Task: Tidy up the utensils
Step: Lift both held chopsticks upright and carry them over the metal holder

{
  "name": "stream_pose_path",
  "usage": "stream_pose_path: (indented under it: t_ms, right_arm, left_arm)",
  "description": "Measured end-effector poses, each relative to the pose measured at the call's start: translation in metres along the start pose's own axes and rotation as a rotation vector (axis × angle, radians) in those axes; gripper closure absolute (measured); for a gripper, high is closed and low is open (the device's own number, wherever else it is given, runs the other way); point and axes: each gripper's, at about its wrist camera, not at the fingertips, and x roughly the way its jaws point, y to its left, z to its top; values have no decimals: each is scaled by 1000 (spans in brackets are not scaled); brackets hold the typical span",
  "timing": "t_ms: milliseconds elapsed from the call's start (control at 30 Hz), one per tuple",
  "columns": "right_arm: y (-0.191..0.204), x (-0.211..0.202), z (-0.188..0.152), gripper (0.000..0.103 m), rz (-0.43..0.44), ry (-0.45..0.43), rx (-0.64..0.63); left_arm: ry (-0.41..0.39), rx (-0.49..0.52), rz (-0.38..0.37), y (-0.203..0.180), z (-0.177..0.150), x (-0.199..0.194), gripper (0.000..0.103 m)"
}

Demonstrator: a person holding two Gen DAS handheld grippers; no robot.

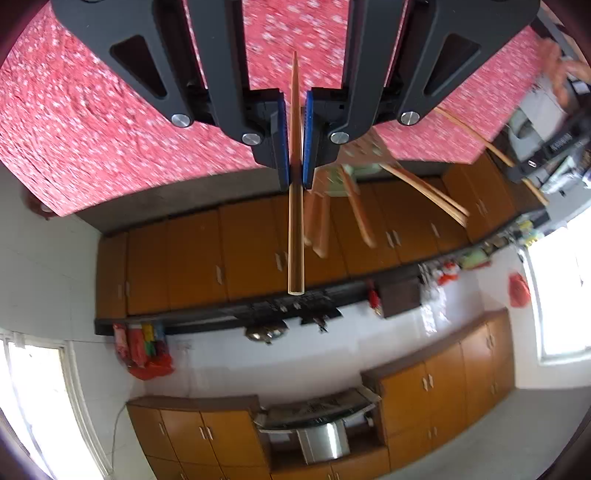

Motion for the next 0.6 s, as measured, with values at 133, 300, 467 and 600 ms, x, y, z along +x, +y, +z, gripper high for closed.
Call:
stream_pose_path:
  t_ms: [133,300,467,600]
  right_arm:
    - [13,-7,20,95,55,-59,2]
    - [32,-10,49,95,104,-150,-7]
    - [45,-3,70,95,118,-223,-21]
    - [49,8,80,95,106,-277,-33]
  left_arm:
    - [-43,-6,-44,-13,18,-6,95]
    - [-118,-8,-79,-30,44,-11,95]
    - [-192,-7,-77,-48,76,-4,95]
    - [-242,-1,-58,-57,96,7,95]
